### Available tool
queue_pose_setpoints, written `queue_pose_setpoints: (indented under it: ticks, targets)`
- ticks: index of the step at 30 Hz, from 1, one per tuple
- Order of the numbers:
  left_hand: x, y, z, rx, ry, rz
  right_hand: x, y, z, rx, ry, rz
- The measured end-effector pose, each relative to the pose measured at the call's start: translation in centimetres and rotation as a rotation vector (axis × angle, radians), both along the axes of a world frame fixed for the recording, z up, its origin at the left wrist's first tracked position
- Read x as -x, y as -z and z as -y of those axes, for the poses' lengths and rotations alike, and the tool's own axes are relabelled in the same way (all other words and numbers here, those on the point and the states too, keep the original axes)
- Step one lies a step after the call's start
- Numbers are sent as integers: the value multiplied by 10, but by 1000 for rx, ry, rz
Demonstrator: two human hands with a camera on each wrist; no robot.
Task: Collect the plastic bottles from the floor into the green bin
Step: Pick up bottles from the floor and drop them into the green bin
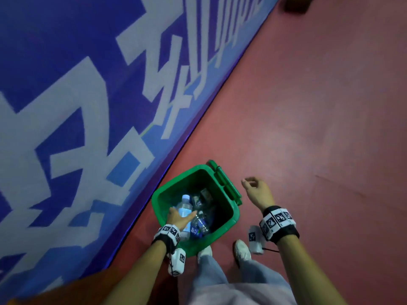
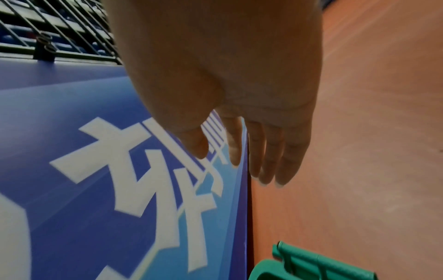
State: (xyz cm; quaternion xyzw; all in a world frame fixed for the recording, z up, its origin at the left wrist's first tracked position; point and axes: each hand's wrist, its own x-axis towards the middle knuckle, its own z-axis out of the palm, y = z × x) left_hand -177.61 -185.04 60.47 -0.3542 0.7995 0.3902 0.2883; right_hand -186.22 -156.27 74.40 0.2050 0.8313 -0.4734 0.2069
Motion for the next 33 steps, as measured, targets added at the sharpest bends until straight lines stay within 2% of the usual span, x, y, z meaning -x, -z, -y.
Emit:
queue_pose_setpoints:
  ticks: [3, 6, 8, 11, 16, 19, 24, 29, 33]
  targets:
    - [20, 8, -16, 57, 108, 108, -23, 3, -32, -33, 77, -22]
    - [38, 10, -32, 92, 242, 99, -52, 9, -68, -53, 192, -11]
    - [51, -3, -50, 89, 354, 18, -72, 8, -91, -48, 256, -5]
    - [67, -48, -97, 40, 523, -142, -103, 1, -130, -37, 296, 5]
    - [65, -129, -219, -156, 829, -471, -167, -17, -212, -77, 228, 27]
    - [38, -169, -310, -271, 1015, -611, -214, -35, -271, -116, 335, -17]
    - [-32, -212, -467, -422, 1326, -715, -324, -58, -380, -192, 717, -175]
    - [-119, -226, -620, -563, 1587, -710, -462, -77, -476, -273, 1103, -311]
    - [-198, -233, -724, -625, 1821, -673, -567, -76, -520, -264, 1408, -387]
